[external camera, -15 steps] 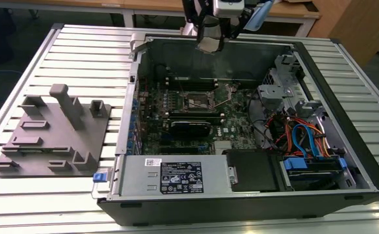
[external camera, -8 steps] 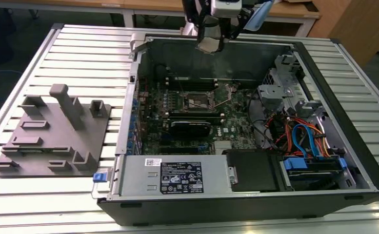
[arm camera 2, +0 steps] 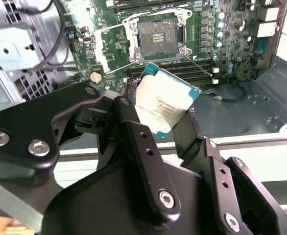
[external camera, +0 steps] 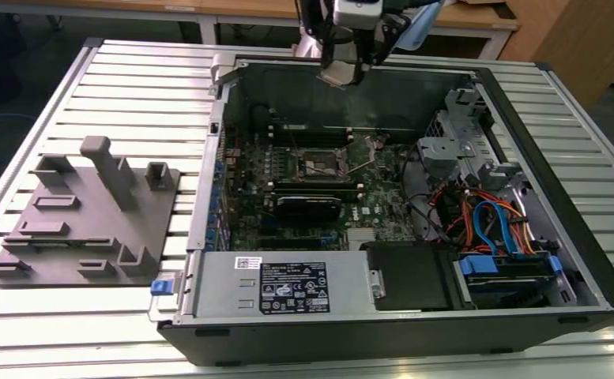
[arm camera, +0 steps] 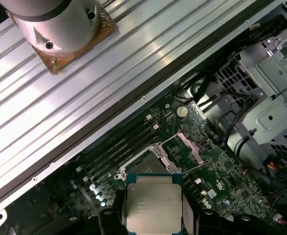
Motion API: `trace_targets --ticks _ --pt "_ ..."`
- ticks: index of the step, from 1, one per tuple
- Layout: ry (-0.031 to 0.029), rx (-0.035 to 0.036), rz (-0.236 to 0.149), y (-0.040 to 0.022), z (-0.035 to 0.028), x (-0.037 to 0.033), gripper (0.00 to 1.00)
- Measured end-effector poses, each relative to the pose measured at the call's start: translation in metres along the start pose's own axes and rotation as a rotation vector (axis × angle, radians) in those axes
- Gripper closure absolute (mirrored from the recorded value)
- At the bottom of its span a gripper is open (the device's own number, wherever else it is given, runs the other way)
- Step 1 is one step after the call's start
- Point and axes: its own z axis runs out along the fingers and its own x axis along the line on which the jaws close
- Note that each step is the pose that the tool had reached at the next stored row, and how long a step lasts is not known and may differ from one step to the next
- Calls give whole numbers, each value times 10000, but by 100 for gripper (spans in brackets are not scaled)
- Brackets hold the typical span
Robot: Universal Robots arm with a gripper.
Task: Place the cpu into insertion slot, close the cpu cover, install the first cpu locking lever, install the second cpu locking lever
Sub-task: 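Place the cpu into insertion slot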
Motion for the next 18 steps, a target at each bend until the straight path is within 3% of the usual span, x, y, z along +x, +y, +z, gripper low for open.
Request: trace_targets --ticks 5,18 --pt "-74 -14 873 -1 4 0 46" --pt "-78 -15 918 0 5 0 46"
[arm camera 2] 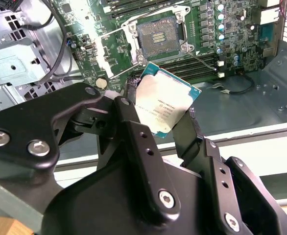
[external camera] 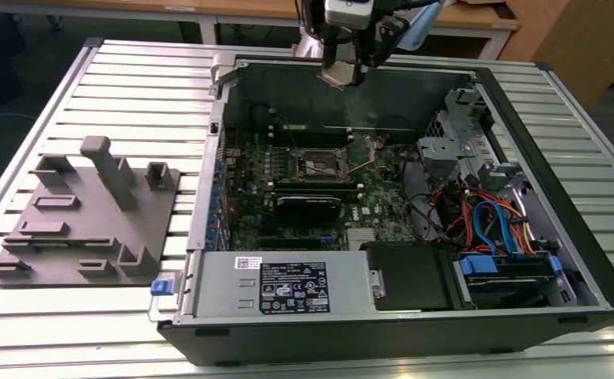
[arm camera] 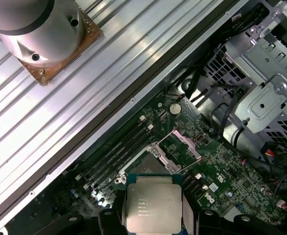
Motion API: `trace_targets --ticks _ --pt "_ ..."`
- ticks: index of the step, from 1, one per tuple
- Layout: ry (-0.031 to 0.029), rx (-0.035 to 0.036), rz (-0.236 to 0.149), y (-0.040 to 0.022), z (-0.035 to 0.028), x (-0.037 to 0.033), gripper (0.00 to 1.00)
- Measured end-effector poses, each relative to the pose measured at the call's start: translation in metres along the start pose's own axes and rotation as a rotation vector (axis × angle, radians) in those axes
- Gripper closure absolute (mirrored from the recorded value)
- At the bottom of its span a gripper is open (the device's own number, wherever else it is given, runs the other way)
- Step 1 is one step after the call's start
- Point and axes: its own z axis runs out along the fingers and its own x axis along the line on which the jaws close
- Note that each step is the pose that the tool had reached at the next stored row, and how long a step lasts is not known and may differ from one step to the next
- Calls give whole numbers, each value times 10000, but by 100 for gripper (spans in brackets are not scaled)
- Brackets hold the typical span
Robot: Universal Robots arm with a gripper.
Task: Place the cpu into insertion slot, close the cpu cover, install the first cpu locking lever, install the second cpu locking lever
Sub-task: 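Place the cpu into insertion slot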
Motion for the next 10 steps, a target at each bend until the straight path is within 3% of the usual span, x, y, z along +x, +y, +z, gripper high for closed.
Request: trace_targets --ticks 10 --pt "-55 -12 651 0 1 0 46"
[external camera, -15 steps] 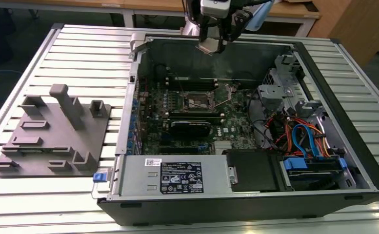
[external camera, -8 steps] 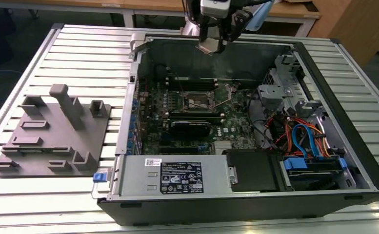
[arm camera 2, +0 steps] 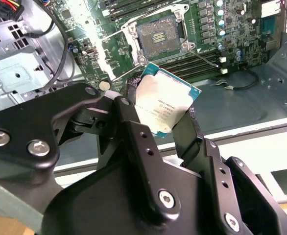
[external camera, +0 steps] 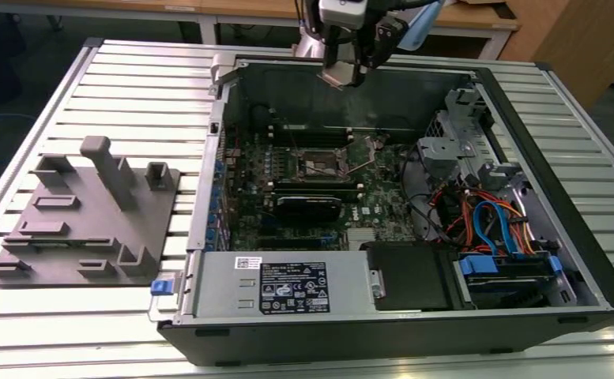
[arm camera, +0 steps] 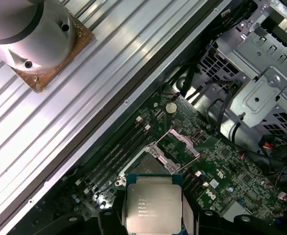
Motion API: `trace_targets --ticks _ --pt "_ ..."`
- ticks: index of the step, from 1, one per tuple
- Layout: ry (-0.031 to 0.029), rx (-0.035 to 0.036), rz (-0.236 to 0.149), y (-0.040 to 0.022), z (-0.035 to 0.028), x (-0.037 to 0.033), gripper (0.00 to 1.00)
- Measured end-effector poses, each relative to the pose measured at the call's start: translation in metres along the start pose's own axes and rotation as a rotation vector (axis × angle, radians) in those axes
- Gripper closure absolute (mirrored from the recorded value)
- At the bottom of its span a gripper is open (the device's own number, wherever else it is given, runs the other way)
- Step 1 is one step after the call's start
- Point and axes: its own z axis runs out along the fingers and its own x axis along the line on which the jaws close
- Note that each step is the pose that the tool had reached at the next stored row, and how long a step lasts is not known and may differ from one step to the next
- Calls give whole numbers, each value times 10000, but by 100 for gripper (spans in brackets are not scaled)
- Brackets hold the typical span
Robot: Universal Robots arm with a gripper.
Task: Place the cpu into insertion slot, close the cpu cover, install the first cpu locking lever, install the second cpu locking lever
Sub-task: 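Place the cpu into insertion slot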
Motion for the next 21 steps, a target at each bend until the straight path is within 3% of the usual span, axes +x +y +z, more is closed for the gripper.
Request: trace_targets --ticks 10,21 --pt "-47 -9 551 0 1 0 46" --pt "-50 -9 585 0 1 0 46"
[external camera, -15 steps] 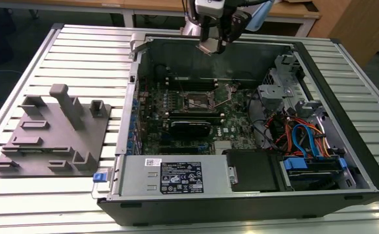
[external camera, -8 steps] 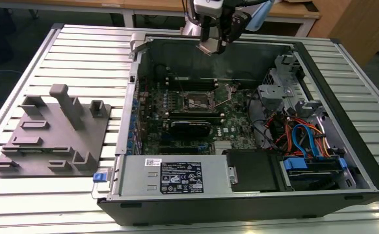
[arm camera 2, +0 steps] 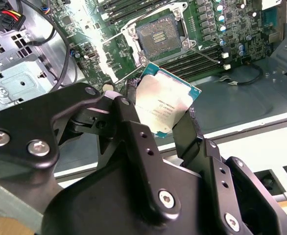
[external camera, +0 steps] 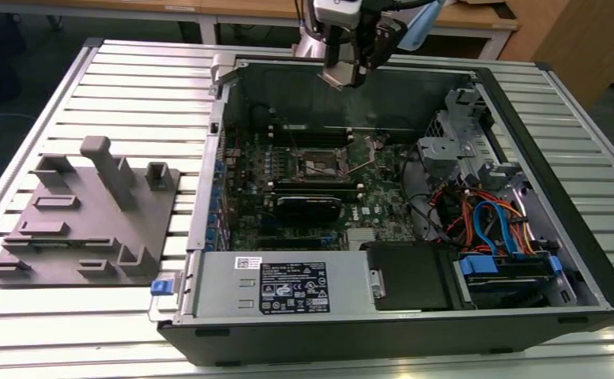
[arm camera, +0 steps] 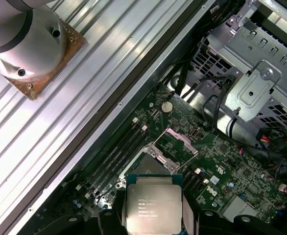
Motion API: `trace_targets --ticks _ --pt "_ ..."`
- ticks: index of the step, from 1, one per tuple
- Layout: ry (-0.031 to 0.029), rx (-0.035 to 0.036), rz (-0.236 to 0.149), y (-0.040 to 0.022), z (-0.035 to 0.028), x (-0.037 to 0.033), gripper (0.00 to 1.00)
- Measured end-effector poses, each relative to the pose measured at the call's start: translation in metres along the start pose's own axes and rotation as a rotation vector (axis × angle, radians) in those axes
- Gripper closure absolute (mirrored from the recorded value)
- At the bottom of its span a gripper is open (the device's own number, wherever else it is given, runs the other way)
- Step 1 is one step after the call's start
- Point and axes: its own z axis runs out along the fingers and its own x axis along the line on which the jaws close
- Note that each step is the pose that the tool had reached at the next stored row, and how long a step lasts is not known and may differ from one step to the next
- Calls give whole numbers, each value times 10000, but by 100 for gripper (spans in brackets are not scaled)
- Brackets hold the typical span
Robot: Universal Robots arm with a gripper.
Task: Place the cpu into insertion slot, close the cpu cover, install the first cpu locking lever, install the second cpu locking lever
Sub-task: 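Place the cpu into insertion slot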
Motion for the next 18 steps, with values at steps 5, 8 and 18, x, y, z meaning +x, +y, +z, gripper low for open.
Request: trace_targets --ticks 5,8,18 --pt "-1 -1 18 0 0 0 46" --pt "-17 -2 180 0 0 0 46" --pt "-125 -23 1454 -1 4 1 46"
